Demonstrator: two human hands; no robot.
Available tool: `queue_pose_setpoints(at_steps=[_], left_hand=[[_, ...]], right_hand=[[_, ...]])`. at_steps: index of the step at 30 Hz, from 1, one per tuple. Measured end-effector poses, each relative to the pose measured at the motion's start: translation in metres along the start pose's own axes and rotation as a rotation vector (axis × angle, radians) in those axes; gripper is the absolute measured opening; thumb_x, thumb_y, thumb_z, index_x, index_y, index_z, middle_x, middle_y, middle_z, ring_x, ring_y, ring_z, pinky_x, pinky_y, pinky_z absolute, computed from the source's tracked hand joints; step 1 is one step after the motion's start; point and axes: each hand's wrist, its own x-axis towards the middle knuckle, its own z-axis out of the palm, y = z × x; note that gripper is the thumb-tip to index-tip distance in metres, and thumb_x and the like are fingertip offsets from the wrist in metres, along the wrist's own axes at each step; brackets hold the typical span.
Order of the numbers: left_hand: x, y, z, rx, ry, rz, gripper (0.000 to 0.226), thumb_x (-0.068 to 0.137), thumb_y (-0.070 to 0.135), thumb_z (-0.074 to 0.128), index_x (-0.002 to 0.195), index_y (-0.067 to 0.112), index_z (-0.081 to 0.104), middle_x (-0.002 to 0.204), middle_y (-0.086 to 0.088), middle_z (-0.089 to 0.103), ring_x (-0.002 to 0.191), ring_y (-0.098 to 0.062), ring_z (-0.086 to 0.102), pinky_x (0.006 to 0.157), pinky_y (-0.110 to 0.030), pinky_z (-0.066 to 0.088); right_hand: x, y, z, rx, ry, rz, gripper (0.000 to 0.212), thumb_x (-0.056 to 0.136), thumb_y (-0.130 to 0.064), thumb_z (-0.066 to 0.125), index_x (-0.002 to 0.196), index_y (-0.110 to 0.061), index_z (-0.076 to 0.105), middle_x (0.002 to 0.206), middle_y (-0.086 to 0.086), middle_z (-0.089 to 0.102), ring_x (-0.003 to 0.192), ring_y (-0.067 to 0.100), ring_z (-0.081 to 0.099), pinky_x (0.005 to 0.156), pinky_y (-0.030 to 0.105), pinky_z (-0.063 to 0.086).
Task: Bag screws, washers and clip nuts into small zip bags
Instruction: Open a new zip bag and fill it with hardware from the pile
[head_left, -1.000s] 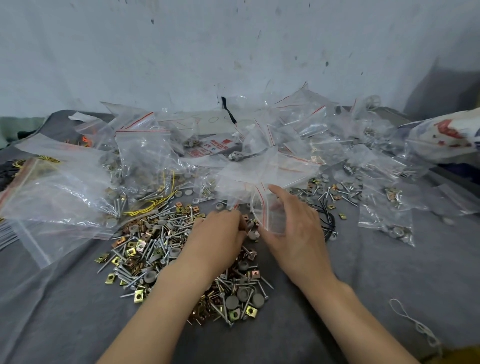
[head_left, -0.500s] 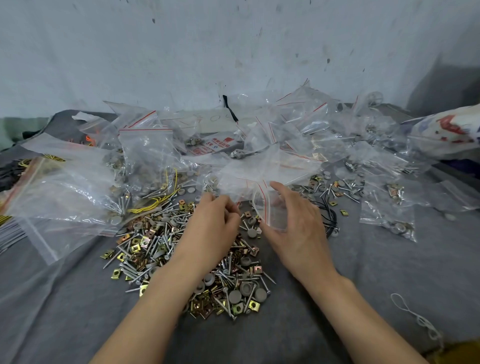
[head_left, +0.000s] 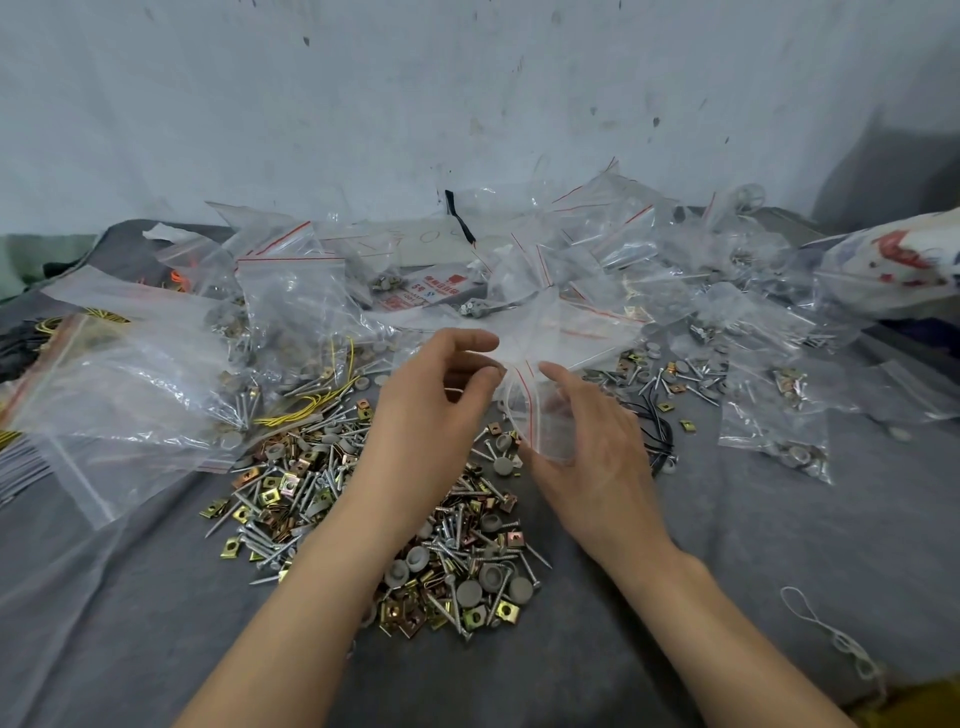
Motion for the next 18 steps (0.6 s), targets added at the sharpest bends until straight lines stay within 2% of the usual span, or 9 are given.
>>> queue_pose_setpoints(at_steps=[8,11,14,18], left_hand=[[-0.002,0.004,0.008,-0.035,-0.057,-0.104,0.024,0.092,0.024,0.067,0.114,0.032,0.061,0.085,0.01,0.073,0.073,0.002,0.065,0.059,-0.008,0.044],[-0.004,0.008,0.01,-0.012,-0.122,-0.069,0.026,0.094,0.024,0.064,0.118,0.034,0.059,0.082,0.016,0.074,0.075,0.002,0.066,0.063,-0.008,0.046],[-0.004,0.011,0.01,0.071,-0.199,-0.008,0.025,0.096,0.023,0.061,0.118,0.034,0.061,0.081,0.02,0.073,0.075,0.002,0.066,0.067,-0.011,0.049],[-0.007,0.012,0.008,0.19,-0.234,0.084,0.029,0.1,0.02,0.053,0.125,0.032,0.061,0.075,0.017,0.068,0.061,0.01,0.057,0.057,-0.006,0.04]], right_hand=[[-0.001,0.008,0.005,-0.001,0.01,-0.035,0.066,0.089,-0.037,0.074,0.146,-0.023,0.042,0.116,-0.006,0.06,0.107,0.018,0.058,0.1,0.03,0.034],[0.0,0.01,0.008,-0.006,0.017,-0.036,0.068,0.087,-0.035,0.074,0.146,-0.023,0.041,0.123,-0.002,0.06,0.113,0.022,0.058,0.103,0.031,0.032],[0.0,0.011,0.009,-0.008,0.039,-0.038,0.072,0.083,-0.028,0.077,0.145,-0.024,0.041,0.125,0.0,0.061,0.114,0.023,0.057,0.101,0.024,0.028],[0.0,0.01,0.009,0.007,0.076,-0.049,0.064,0.085,-0.039,0.066,0.142,-0.026,0.041,0.12,-0.003,0.062,0.108,0.021,0.059,0.099,0.028,0.032]])
